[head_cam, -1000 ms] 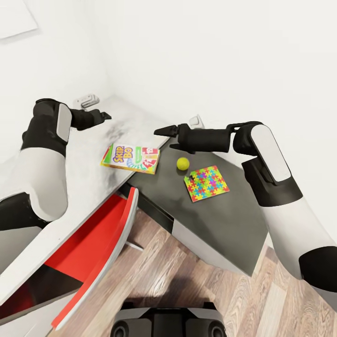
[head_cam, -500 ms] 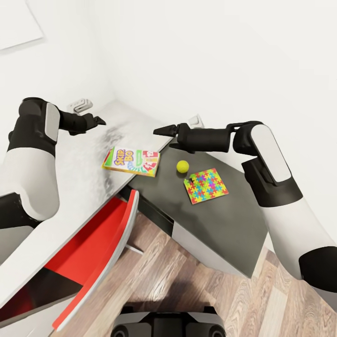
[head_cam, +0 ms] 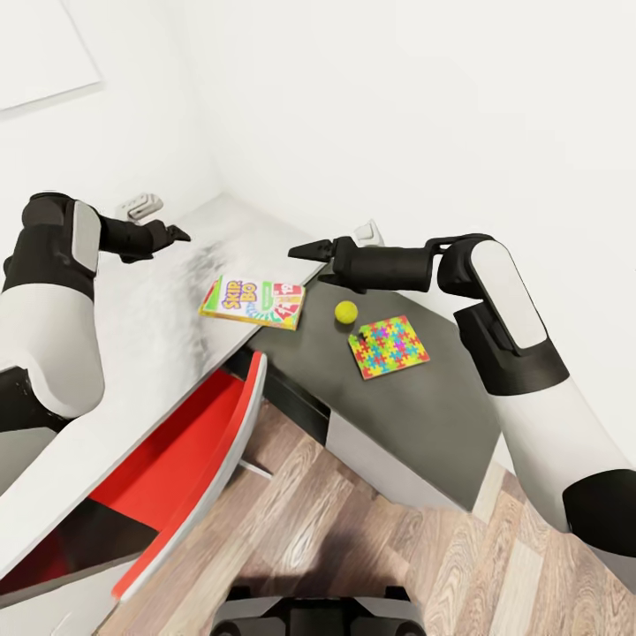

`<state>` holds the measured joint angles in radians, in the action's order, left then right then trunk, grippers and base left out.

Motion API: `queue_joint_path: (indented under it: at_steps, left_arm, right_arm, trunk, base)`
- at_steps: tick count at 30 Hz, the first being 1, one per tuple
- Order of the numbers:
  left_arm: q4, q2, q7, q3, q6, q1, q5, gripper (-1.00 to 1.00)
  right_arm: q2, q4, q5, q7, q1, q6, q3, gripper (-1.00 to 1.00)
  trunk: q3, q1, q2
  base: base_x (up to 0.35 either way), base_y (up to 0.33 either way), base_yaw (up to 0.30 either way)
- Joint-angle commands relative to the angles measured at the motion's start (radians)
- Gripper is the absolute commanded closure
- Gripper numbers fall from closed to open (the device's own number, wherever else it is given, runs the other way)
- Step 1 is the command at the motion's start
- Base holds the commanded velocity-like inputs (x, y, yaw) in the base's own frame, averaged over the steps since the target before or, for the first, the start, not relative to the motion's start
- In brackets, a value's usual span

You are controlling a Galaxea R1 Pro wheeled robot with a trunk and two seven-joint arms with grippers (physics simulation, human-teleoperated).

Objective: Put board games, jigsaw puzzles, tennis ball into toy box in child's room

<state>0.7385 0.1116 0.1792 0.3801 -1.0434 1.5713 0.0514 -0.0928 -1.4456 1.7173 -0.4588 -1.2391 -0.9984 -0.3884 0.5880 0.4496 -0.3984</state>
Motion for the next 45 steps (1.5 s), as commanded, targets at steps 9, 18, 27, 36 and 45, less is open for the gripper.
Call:
queue_joint_path:
  at_steps: [9, 18, 27, 36, 45]
  left_arm:
    - [-0.002, -0.002, 0.006, 0.016, -0.004, -0.030, 0.005, -1.00]
    - [-0.004, -0.002, 0.018, 0.018, -0.004, -0.036, 0.001, -1.00]
    - [-0.017, 0.009, 0.246, 0.023, -0.004, -0.066, -0.007, -1.00]
    - [-0.268, 0.086, 0.539, 0.020, -0.004, -0.070, -0.004, -1.00]
    - [-0.376, 0.162, 0.776, 0.011, -0.004, -0.071, 0.004, -1.00]
  right_arm:
    - [0.000, -0.002, 0.010, -0.010, 0.017, 0.001, 0.000, -1.00]
    - [0.004, 0.010, 0.008, -0.009, 0.032, 0.001, -0.001, -1.00]
    - [0.009, 0.036, -0.080, -0.004, 0.047, -0.001, -0.002, -1.00]
    - [0.010, 0.043, -0.122, 0.000, 0.057, -0.001, -0.003, -1.00]
    - [0.021, 0.043, -0.127, 0.000, 0.067, 0.010, -0.003, -1.00]
  trunk:
    - [-0.013, 0.000, -0.002]
    - [-0.027, 0.000, -0.002]
    - [-0.040, 0.000, -0.002]
    - [-0.055, 0.000, -0.002]
    - [-0.069, 0.000, -0.002]
  base:
    - [-0.117, 0.010, 0.000]
    - [-0.078, 0.001, 0.000]
    - [-0.004, 0.000, 0.000]
    - [0.000, 0.000, 0.000]
    - [0.000, 0.000, 0.000]
